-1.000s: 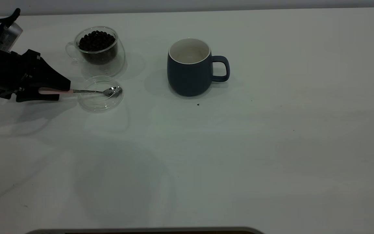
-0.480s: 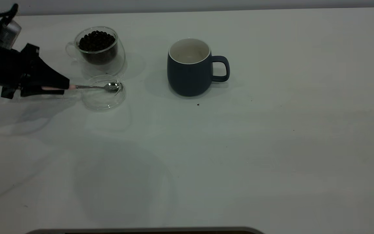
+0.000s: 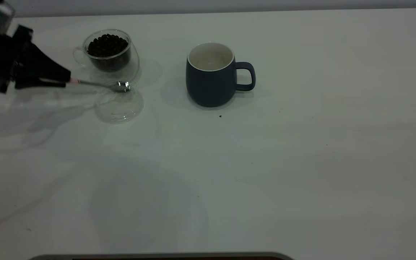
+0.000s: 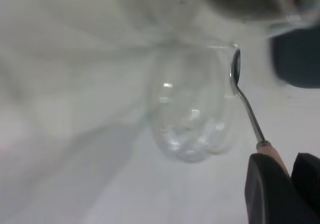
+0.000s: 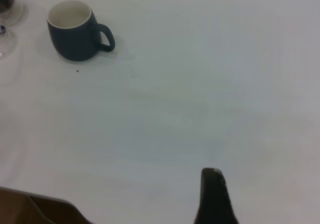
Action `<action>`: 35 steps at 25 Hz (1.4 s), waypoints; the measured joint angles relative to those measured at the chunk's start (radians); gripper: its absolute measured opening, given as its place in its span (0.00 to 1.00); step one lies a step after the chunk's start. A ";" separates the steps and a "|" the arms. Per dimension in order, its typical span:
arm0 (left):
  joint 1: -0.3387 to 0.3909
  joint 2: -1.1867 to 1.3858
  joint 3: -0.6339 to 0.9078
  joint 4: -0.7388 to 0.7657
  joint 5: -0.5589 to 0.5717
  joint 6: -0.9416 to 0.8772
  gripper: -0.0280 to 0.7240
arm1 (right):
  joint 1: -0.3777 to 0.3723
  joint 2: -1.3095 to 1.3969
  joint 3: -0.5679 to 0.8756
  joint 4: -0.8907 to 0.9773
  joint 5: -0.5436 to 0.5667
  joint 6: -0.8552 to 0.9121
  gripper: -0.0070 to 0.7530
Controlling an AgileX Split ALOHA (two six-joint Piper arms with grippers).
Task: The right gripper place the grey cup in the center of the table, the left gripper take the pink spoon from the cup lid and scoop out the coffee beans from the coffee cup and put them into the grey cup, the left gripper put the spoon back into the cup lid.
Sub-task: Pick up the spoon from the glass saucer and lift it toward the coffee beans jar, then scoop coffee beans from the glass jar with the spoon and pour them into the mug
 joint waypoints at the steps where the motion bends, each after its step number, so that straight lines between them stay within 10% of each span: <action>1: 0.000 -0.020 0.000 0.011 0.018 -0.002 0.20 | 0.000 0.000 0.000 0.000 0.000 0.000 0.73; 9: 0.001 -0.138 -0.078 0.031 0.191 -0.019 0.20 | 0.000 0.000 0.000 0.000 0.000 0.000 0.73; 35: 0.004 0.047 -0.181 -0.030 -0.024 -0.102 0.20 | 0.000 0.000 0.000 0.000 0.000 0.000 0.73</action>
